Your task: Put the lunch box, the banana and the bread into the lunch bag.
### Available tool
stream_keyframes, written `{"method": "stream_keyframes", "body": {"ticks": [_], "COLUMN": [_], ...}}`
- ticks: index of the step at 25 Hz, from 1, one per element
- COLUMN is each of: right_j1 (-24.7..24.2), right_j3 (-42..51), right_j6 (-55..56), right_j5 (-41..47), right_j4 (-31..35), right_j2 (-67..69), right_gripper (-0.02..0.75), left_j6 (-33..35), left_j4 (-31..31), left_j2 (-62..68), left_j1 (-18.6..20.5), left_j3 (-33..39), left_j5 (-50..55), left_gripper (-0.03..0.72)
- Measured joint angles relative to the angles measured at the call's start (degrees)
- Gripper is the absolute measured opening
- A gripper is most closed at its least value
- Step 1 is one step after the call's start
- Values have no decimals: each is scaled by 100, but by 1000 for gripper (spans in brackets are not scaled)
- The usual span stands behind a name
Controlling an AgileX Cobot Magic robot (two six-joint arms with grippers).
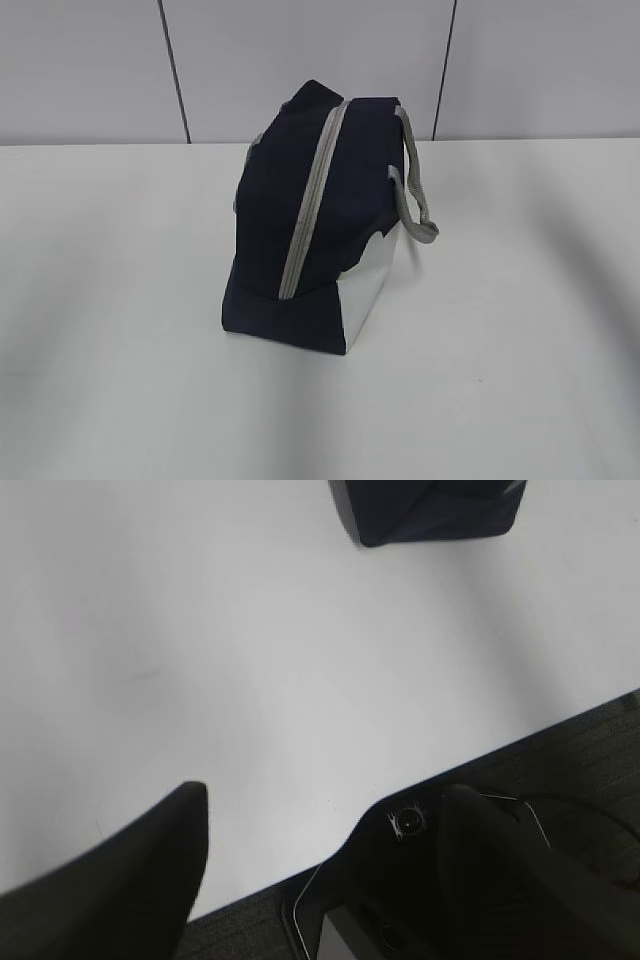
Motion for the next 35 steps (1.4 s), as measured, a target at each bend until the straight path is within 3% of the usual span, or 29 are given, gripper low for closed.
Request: {"method": "stream_keyframes", "body": {"ticks": [7,19,29,35], "right_j1": [0,181,1064,1672], "right_j3": [377,3080,4648,5109], "right_j6": [-3,-999,-2210,-2425], "right_j5": [168,2592,4546,4726], "right_j4": [0,82,226,260], "right_j2": [-432,-1648,-2668,-3090], "right_gripper": [421,422,421,421], "left_j6": [-228,-401,-413,-413], "left_j4": [5,42,396,391], "left_j2": [-1157,-3003,-3475,-3475], "left_j1": [0,0,0,0], "left_j3": [858,1888,1888,1899], "left_j5": [103,100,100,62], "left_gripper": [486,486,422,361]}}
